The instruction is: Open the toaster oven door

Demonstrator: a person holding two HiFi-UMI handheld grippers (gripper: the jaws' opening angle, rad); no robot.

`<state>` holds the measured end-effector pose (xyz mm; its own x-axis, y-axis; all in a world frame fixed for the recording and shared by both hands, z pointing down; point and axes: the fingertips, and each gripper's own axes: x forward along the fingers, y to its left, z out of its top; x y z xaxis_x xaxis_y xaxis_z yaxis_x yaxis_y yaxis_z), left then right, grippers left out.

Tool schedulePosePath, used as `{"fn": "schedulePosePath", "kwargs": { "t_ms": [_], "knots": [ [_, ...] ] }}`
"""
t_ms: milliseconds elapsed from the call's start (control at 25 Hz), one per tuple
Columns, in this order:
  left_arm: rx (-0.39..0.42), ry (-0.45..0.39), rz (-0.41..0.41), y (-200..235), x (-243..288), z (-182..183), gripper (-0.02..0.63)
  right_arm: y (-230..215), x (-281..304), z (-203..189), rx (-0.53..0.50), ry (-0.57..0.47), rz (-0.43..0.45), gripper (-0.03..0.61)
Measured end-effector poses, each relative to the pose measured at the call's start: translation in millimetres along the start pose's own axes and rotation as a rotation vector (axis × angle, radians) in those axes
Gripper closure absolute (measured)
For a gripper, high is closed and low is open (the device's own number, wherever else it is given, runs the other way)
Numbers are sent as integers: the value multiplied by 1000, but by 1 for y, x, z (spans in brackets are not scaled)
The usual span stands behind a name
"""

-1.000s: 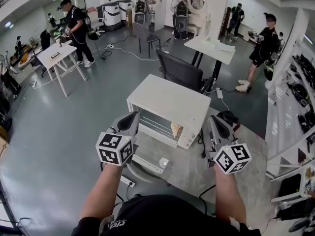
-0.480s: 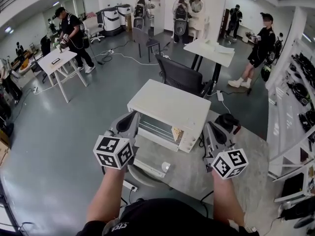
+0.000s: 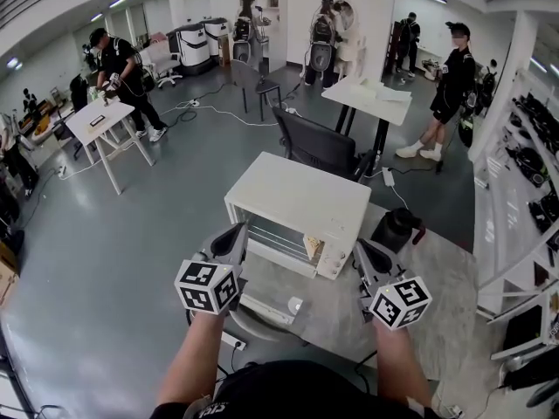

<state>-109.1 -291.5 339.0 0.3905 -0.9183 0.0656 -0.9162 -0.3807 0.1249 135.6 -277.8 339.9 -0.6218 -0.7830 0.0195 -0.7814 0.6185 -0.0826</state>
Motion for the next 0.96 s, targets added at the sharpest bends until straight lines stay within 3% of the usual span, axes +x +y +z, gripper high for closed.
{"fn": "schedulePosePath", "kwargs": {
  "t_ms": [480,960],
  "knots": [
    [-76,7,-47,-6,3,-4,606,2,5,7,-5,-5,-1,588],
    [-78,16,-35,-1,5,-6,606,9,14,6,-4,2,25,588]
  ]
}}
